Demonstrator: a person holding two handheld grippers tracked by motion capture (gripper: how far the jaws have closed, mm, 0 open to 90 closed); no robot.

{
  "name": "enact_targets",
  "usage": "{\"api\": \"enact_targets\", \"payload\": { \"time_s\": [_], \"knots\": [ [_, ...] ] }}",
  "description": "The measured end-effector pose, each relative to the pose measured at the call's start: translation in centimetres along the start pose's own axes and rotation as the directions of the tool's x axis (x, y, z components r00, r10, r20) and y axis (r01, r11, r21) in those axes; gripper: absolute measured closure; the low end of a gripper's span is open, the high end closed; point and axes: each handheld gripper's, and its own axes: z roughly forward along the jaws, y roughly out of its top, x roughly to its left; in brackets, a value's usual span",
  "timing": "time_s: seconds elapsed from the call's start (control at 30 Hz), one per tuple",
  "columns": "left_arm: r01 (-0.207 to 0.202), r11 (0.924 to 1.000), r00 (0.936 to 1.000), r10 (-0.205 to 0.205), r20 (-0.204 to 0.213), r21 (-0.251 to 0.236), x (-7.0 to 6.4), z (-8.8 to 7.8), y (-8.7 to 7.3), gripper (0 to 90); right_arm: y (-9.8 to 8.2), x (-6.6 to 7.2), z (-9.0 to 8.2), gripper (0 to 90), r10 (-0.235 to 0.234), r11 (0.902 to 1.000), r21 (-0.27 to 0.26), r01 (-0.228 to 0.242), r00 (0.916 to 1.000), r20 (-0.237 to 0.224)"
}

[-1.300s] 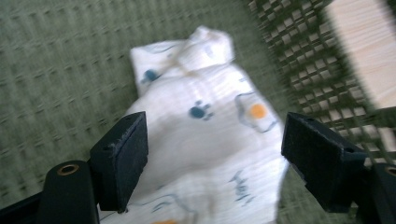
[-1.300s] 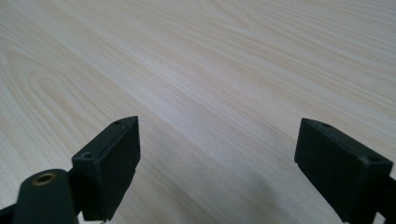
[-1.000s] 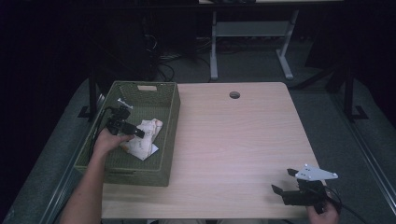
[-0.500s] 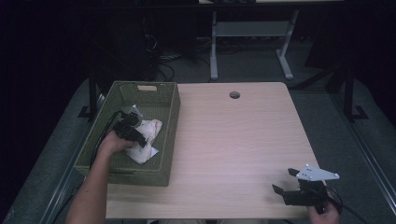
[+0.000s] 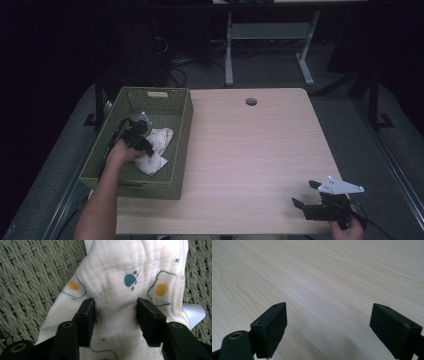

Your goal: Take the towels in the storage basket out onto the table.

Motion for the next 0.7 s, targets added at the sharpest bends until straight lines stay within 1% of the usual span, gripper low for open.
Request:
{"api": "enact_targets", "payload": {
  "time_s": [0.1,0.2,0.23,0.27,0.3,0.4,0.53,0.6,0.7],
  "knots": [
    [0.009,1.0,0.9999,-0.009,0.008,0.001,0.04,-0.05,0.0,57.5,-0.01,-0.01,-0.01,14.0,0.001,1.0,0.0,-0.001,1.0,0.0],
    [0.012,0.9999,0.9999,-0.012,0.007,0.002,0.04,-0.09,0.0,60.0,-0.01,0.0,-0.04,14.0,0.0,1.0,0.0,0.0,1.0,0.0],
    [0.014,0.9999,0.9999,-0.014,0.006,0.002,0.08,-0.11,-0.01,63.2,-0.02,-0.01,-0.06,14.0,0.002,1.0,0.001,-0.002,1.0,0.0],
    [0.017,0.9999,0.9999,-0.017,0.002,0.002,0.09,-0.14,-0.02,63.2,-0.02,-0.01,-0.06,14.0,0.002,1.0,0.001,-0.002,1.0,0.0],
    [0.018,0.9998,0.9998,-0.018,0.001,0.001,0.13,-0.15,-0.06,66.3,-0.03,-0.01,-0.08,14.0,0.003,1.0,0.001,-0.003,1.0,0.001],
    [0.017,0.9999,0.9999,-0.017,-0.003,-0.001,0.15,-0.17,-0.07,69.6,-0.04,-0.01,-0.09,14.0,0.003,1.0,0.002,-0.003,1.0,0.001],
    [0.005,1.0,0.9999,-0.005,-0.013,-0.002,0.04,-0.28,-0.09,75.0,-0.05,-0.02,-0.06,14.0,0.004,1.0,0.003,-0.004,1.0,-0.002],
    [0.004,1.0,0.9999,-0.004,-0.014,-0.001,-0.02,-0.34,-0.11,76.3,-0.07,-0.07,-0.08,14.0,0.001,1.0,0.003,-0.001,1.0,-0.001],
    [-0.009,1.0,0.9998,0.009,-0.018,-0.002,-0.14,-0.48,-0.12,77.7,-0.1,-0.11,-0.09,14.0,0.008,1.0,-0.001,-0.008,1.0,-0.001]
  ]
}}
